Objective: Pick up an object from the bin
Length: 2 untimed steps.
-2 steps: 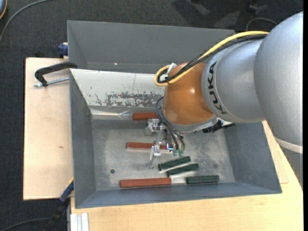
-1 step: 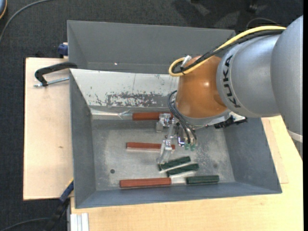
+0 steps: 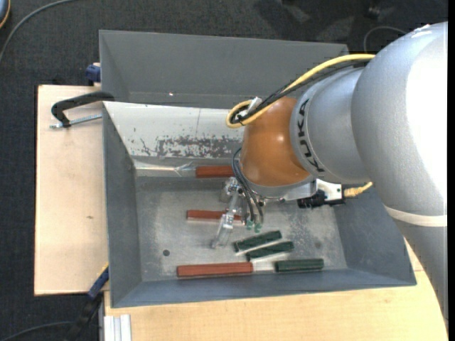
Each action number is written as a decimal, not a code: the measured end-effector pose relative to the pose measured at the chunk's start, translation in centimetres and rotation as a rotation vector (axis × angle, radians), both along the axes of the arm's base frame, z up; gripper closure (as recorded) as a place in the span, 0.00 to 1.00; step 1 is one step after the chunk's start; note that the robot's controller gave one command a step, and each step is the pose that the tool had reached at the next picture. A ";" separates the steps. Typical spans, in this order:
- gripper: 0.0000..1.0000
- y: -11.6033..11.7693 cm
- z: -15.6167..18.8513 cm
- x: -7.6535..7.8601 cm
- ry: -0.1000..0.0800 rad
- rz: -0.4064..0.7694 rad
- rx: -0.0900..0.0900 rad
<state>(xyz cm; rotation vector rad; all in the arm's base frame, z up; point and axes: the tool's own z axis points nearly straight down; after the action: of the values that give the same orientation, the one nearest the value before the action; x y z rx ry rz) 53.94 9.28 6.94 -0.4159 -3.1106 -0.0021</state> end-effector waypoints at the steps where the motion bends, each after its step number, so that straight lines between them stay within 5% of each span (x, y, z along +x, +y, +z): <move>1: 0.00 0.1 0.1 0.0 -0.003 0.001 0.000; 2: 1.00 0.1 0.1 0.1 -0.003 0.001 0.000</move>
Offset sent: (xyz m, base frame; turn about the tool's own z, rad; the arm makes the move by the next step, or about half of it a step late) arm 0.0000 0.0000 0.0000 0.0000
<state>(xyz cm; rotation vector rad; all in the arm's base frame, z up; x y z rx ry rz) 53.99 9.34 7.00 -0.4155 -3.1136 -0.0022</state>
